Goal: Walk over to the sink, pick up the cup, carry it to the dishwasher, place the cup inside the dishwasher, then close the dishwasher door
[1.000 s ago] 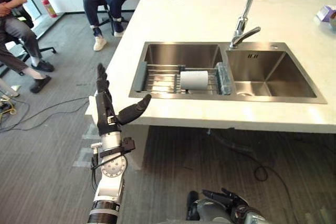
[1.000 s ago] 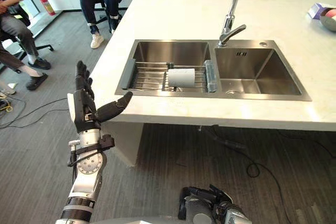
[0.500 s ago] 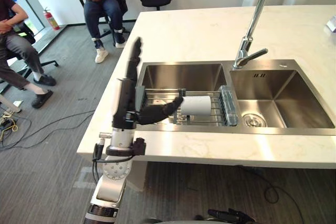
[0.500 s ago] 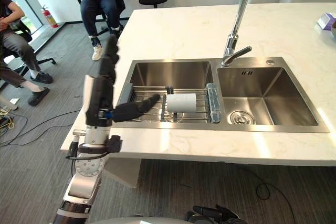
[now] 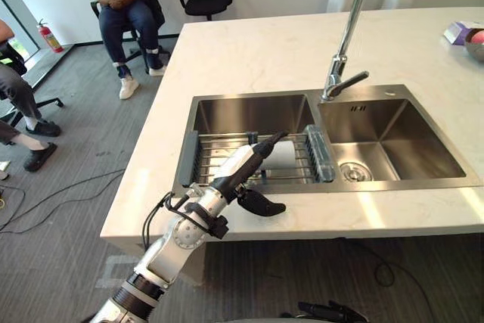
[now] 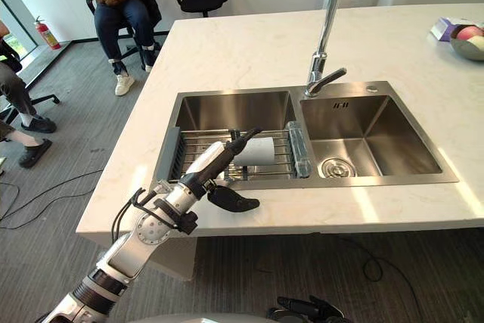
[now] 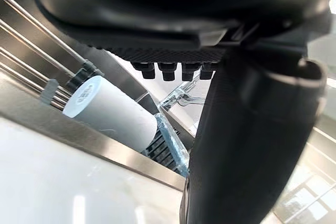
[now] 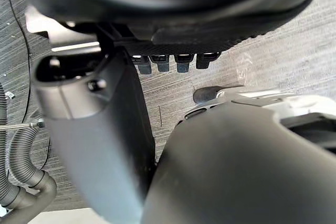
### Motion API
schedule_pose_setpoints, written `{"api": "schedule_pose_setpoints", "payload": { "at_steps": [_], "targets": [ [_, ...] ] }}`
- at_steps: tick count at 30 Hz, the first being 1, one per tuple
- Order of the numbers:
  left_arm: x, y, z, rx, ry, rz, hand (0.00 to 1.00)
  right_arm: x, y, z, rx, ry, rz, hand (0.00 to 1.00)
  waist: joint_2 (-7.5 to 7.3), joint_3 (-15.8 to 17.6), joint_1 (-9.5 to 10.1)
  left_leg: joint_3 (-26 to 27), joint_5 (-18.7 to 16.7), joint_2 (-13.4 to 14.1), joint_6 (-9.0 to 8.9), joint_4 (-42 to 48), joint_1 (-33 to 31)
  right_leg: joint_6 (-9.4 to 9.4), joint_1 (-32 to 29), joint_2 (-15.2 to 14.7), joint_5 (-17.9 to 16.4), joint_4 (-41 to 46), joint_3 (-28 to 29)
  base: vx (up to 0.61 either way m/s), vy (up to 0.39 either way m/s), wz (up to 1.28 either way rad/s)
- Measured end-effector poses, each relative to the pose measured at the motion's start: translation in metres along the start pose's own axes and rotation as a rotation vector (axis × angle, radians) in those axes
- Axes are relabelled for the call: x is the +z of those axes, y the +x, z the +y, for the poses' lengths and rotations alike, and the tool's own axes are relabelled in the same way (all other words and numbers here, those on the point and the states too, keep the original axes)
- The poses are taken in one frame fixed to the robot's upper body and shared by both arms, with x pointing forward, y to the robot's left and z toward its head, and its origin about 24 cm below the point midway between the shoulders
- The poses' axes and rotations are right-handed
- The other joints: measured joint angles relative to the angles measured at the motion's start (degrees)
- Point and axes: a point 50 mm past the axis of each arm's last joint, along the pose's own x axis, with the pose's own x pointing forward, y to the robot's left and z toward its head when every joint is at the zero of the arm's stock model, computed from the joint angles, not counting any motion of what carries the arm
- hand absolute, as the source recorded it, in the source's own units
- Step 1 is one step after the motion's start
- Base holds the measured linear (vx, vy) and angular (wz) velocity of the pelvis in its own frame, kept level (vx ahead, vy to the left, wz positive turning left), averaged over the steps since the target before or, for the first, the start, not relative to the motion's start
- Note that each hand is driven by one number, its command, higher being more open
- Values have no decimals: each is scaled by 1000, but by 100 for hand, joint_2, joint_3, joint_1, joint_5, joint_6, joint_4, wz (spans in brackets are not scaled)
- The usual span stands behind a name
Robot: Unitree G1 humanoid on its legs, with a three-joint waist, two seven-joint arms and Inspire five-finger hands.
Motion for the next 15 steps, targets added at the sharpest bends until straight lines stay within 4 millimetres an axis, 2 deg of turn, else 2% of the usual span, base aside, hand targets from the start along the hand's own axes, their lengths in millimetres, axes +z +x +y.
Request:
{"api": "schedule_pose_setpoints", "payload": {
  "at_steps": [6, 15],
  "targets": [
    [-3, 15, 4, -20, 21, 35, 100, -3, 0, 3, 5, 21, 25, 100, -103, -90, -60, 118, 156, -18, -17, -228, 50, 18, -144, 13, 38, 75, 120, -57, -9, -11],
    [-6, 50, 43, 5, 96, 92, 100, -3, 1, 8, 26, 57, 47, 100, -150, -113, -327, 412, 206, -70, 17, -388, 190, 63, -188, 29, 134, 27, 403, 17, 18, -16]
  ]
}}
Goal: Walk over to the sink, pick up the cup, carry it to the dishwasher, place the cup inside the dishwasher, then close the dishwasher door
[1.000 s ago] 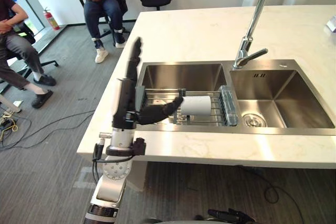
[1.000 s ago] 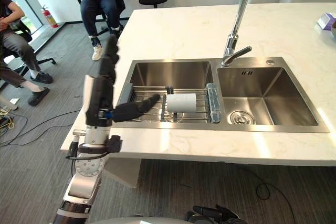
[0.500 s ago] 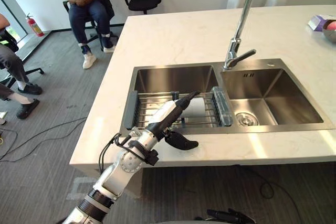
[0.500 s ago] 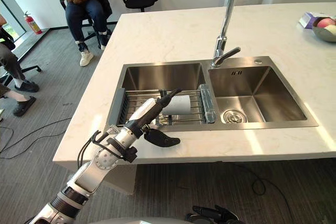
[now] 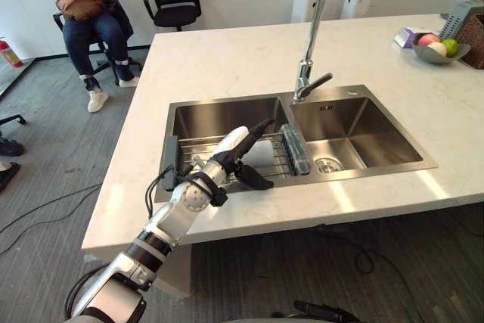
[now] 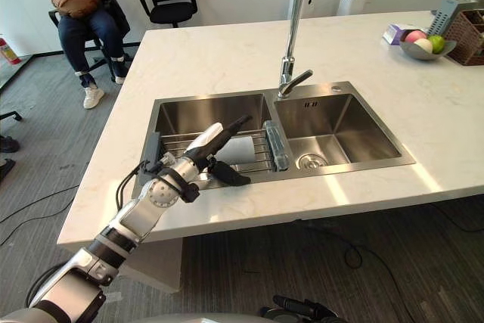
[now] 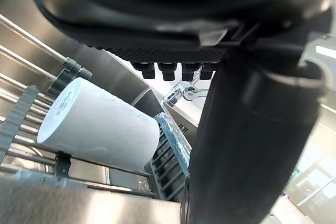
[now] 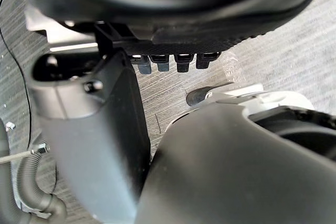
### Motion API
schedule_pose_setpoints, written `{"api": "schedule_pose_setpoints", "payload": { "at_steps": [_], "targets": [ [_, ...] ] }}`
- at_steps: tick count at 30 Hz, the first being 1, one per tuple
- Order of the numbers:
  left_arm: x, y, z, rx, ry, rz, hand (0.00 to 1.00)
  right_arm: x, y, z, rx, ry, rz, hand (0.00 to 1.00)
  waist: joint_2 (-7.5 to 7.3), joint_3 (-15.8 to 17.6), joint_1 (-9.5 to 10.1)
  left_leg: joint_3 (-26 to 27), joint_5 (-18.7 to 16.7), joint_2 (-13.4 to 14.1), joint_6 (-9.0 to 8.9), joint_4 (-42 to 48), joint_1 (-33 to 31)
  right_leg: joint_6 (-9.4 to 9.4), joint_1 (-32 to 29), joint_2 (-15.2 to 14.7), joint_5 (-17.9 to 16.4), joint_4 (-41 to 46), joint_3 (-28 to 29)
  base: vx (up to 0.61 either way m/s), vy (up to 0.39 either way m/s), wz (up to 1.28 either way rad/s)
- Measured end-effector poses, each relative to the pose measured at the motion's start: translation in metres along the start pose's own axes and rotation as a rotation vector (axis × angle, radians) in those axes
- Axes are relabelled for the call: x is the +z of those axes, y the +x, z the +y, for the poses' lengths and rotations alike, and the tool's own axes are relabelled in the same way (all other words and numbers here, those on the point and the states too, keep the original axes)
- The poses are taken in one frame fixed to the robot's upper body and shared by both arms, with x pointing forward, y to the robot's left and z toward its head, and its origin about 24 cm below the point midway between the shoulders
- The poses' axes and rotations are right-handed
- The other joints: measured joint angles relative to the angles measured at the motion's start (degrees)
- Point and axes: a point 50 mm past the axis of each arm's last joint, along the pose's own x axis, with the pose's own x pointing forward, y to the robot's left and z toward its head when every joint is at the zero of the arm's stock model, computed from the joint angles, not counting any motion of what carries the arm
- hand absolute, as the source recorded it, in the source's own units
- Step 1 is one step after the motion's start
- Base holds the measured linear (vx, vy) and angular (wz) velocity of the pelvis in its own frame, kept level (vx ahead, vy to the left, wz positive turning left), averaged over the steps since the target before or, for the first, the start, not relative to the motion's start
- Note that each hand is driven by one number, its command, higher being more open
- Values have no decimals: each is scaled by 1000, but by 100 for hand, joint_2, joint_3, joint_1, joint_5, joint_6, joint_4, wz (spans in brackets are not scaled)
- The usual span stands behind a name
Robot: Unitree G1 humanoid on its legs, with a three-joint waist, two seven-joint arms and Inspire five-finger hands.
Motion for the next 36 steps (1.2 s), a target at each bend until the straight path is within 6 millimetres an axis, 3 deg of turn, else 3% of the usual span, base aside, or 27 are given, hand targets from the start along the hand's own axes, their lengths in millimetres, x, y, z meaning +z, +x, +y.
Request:
{"api": "schedule_pose_setpoints", "payload": {
  "at_steps": [6, 11, 27, 36],
  "targets": [
    [0, 16, 21, 26, 3, 41, 100, 0, 0, 1, 6, 13, 12, 100, 1, 0, -41, 113, -1, -25, 1, -29, 1, 24, 1, 6, 125, -159, 136, 9, 8, -11],
    [-6, 18, 26, 28, 18, 85, 100, 2, 0, 2, 11, 12, 14, 100, 2, -1, -132, 217, -3, -37, 4, -29, -2, 32, -1, 8, 234, -267, 236, -25, -3, -12],
    [-43, 18, 15, -20, 16, 307, 100, 3, 1, 4, 21, 29, 11, 100, 8, -1, -313, 360, -4, -69, 5, -67, -61, 32, -29, 14, 431, -534, 409, -11, -1, -5],
    [-42, 22, 13, -9, 6, 322, 100, 5, 1, 5, 15, 32, 22, 100, 20, -6, -321, 371, -4, -72, 5, -58, -104, 42, -78, 11, 455, -534, 439, -2, -1, -1]
  ]
}}
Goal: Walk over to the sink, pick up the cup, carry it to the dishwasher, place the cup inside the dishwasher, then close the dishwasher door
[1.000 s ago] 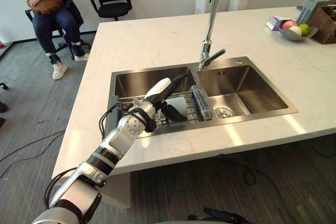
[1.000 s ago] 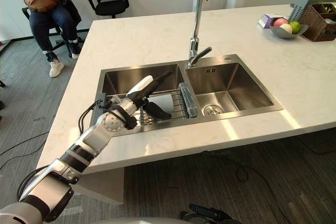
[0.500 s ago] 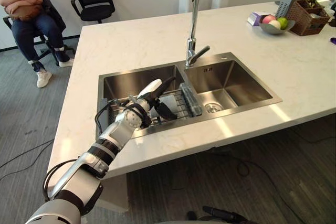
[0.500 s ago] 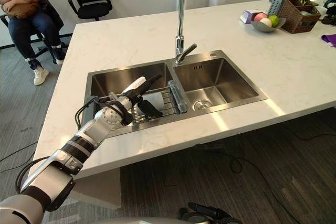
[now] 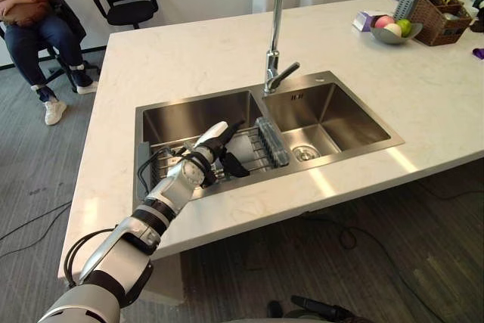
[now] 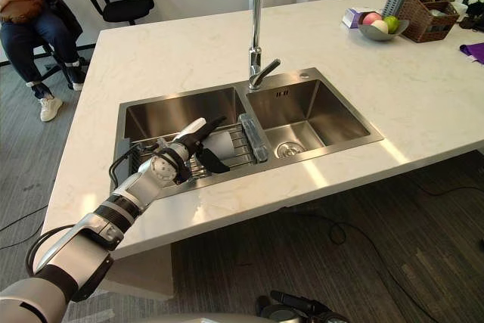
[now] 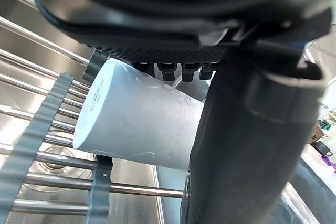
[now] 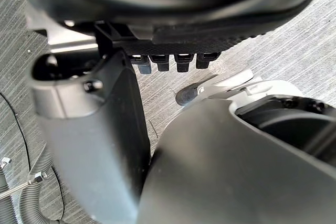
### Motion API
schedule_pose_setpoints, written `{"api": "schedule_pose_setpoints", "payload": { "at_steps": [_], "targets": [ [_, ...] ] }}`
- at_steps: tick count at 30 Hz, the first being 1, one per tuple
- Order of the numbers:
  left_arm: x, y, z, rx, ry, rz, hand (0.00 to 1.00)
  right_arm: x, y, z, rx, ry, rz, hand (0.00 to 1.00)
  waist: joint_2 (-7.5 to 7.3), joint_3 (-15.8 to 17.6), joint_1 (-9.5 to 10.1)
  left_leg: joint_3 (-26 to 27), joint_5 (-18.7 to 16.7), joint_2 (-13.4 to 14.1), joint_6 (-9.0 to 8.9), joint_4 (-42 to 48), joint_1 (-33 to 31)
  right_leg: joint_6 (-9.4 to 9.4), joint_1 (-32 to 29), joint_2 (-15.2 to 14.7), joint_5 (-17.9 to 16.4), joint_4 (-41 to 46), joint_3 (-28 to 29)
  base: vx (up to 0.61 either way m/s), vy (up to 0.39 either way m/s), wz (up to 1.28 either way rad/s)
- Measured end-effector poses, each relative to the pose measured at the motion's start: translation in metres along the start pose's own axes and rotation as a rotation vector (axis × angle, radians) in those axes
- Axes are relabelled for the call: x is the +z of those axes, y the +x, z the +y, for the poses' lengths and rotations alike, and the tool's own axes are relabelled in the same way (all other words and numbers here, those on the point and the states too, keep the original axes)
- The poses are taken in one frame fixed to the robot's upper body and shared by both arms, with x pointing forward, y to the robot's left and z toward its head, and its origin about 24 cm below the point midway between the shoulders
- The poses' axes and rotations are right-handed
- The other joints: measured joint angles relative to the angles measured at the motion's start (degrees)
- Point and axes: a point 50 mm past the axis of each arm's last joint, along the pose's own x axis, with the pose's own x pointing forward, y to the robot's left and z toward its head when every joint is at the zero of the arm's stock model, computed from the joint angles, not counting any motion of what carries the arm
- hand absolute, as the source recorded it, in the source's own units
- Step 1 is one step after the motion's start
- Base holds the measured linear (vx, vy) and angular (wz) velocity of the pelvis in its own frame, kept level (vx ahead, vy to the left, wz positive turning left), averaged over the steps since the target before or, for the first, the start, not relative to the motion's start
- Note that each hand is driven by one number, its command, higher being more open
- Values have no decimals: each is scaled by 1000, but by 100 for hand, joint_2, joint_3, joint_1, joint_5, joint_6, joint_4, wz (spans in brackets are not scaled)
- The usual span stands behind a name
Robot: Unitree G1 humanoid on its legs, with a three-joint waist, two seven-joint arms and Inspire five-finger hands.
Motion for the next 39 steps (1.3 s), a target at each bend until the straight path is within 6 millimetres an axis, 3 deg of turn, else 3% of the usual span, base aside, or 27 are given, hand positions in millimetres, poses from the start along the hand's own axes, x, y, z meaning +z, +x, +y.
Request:
{"api": "schedule_pose_setpoints", "payload": {
  "at_steps": [11, 18, 19, 25, 34, 35, 38, 39],
  "targets": [
    [0, 5, -1, -45, 81, 40, 100, 1, -1, -2, -1, 3, 14, 100, 92, -42, -32, 69, -1, -8, 1, -10, -17, 5, -28, 3, 41, -56, 63, -13, -5, -3],
    [4, 9, 0, -125, 304, 99, 100, 3, -1, -3, -3, -6, 29, 100, 172, -88, -55, 74, -2, -3, 3, -9, -30, -8, 28, 9, 119, -191, 65, -5, -2, 0],
    [4, 10, 0, -133, 323, 106, 0, 3, -1, -3, -3, -7, 29, 100, 185, -96, -66, 74, -2, -2, 3, -9, -29, -9, 29, 9, 119, -191, 65, 0, 0, 0],
    [3, 12, 8, -128, 402, 148, 0, 7, -2, -2, 1, -20, 36, 100, 226, -125, -132, 71, -2, 0, 3, -13, -23, -9, 35, 12, 118, -193, 50, 0, 0, 0],
    [-14, 12, 1, -156, 430, 247, 0, 10, -1, 0, 3, -41, 78, 100, 197, -123, -137, 23, -3, 7, 6, -14, 56, -8, 130, 18, 103, -218, -2, -13, -5, 2],
    [-16, 12, -2, -162, 414, 259, 100, 10, -1, 0, 1, -46, 84, 100, 181, -141, -137, 19, -3, 9, 6, -14, 72, -6, 149, 20, 96, -225, 0, 0, 0, 0],
    [-21, 12, -4, -169, 397, 278, 100, 9, -1, 0, 6, -46, 95, 100, 170, -149, -137, 20, -5, 14, 4, -13, 119, 35, 183, 27, 62, -227, 15, -33, -11, 0],
    [-23, 12, -5, -172, 392, 282, 0, 9, -1, 0, 9, -46, 98, 100, 165, -152, -137, 20, -6, 15, 3, -12, 122, 35, 183, 28, 61, -227, 16, -36, -13, 0]
  ]
}}
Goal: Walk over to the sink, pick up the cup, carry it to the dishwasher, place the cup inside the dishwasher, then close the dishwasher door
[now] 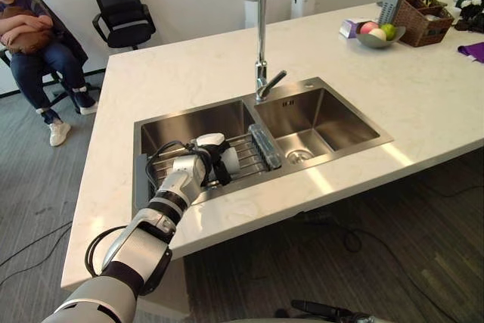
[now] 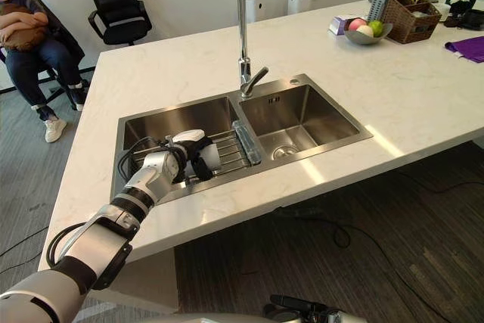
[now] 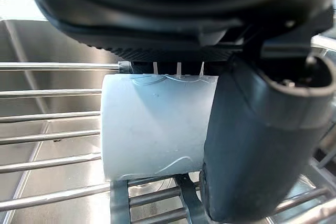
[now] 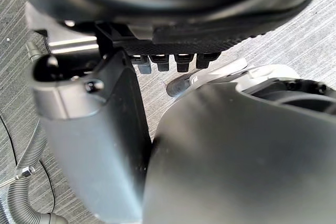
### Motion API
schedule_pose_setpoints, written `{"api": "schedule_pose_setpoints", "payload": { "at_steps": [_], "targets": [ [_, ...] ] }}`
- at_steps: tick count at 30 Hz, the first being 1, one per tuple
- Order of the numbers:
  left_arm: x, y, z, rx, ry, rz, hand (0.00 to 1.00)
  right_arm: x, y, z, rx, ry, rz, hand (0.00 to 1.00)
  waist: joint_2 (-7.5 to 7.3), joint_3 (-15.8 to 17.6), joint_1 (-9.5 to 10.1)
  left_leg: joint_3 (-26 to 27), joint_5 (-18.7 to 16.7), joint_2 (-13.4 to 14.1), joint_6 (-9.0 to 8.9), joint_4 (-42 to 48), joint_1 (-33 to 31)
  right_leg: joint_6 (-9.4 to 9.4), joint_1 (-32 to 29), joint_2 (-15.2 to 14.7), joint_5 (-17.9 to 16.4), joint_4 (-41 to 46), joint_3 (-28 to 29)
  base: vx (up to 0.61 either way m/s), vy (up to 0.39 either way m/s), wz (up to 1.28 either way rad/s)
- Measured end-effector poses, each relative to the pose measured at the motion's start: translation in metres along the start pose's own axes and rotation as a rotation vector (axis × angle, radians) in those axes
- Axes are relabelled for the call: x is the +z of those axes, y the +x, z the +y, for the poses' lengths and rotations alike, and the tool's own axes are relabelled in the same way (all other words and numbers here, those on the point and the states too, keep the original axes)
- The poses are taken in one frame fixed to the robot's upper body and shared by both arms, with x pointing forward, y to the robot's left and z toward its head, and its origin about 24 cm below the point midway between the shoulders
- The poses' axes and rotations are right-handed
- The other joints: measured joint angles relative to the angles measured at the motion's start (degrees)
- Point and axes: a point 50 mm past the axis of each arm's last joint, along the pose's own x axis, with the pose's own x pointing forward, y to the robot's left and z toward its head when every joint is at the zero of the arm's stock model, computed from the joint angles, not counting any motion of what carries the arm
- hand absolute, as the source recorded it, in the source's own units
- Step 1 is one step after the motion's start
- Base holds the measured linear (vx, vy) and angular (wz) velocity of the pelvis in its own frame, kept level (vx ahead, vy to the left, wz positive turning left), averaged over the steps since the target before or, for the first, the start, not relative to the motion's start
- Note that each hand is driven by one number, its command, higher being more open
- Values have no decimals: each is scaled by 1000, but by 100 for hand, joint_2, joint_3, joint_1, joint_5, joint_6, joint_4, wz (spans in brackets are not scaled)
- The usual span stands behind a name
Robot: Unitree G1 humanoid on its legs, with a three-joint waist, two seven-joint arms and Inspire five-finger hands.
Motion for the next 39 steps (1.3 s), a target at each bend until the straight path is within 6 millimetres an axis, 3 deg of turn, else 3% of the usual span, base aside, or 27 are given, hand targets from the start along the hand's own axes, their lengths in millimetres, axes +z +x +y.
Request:
{"api": "schedule_pose_setpoints", "payload": {
  "at_steps": [7, 18, 22, 26, 30, 39],
  "targets": [
    [-16, 2, -7, 21, -30, 28, 0, 1, 0, 2, 20, -26, 16, 100, -29, -28, 8, 0, 0, 11, 1, 3, 17, 1, 15, 13, -1, 0, 14, 0, 0, 0],
    [-25, -5, -25, 206, -193, -144, 0, 6, 0, 5, 22, -62, 31, 100, -58, -25, 113, -80, -12, -13, 24, 7, -26, 16, 16, -20, -17, 0, -51, -2, -1, 3],
    [-24, -21, -23, 290, -361, -232, 0, 3, 1, 8, 29, -57, 22, 100, -139, 28, 197, -223, -2, -17, 39, 7, -86, 1, 23, -37, -6, 30, -202, 19, -4, 18],
    [-19, -46, -23, 353, -675, -370, 0, -5, 3, 6, 36, -22, 1, 100, -218, 54, 435, -390, 1, -17, 53, 11, -95, 6, 73, -46, -8, 34, -316, 22, 2, 20],
    [-21, -78, -8, 517, -985, -499, 0, -16, 3, -1, 33, 9, -18, 100, -245, 37, 705, -559, -35, -48, 99, 97, -80, 102, 204, -108, -75, 35, -417, -14, 0, 18],
    [-32, -135, 16, 841, -1286, -707, 0, -34, 4, -9, 20, 74, -20, 100, -280, -44, 941, -849, -74, -154, 118, 180, -166, 141, 291, -249, -174, 36, -571, -61, -8, 17]
  ]
}}
